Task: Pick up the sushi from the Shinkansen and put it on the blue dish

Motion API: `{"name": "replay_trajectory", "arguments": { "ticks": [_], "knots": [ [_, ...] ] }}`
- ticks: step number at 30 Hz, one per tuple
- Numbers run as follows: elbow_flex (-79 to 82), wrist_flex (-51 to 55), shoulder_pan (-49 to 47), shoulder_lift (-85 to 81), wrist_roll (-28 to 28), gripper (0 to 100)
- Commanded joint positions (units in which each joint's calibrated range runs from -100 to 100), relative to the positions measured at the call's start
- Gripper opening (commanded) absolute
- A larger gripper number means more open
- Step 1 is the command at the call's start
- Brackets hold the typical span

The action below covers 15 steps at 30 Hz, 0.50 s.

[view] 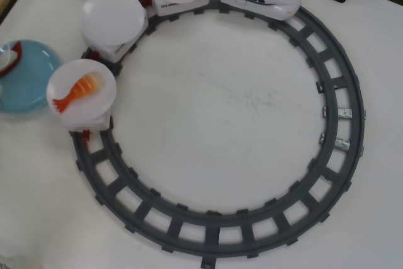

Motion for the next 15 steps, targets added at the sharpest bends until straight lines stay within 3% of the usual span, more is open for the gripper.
{"name": "replay_trajectory", "arguments": {
  "ticks": [1, 8, 15],
  "knots": [
    [-5.11, 6.68, -0.05, -9.13, 0.29, 21],
    [6.61, 17.38, -5.33, -27.30, 0.24, 21],
    [38.35, 4.13, -8.23, -51.52, 0.18, 21]
  ]
}}
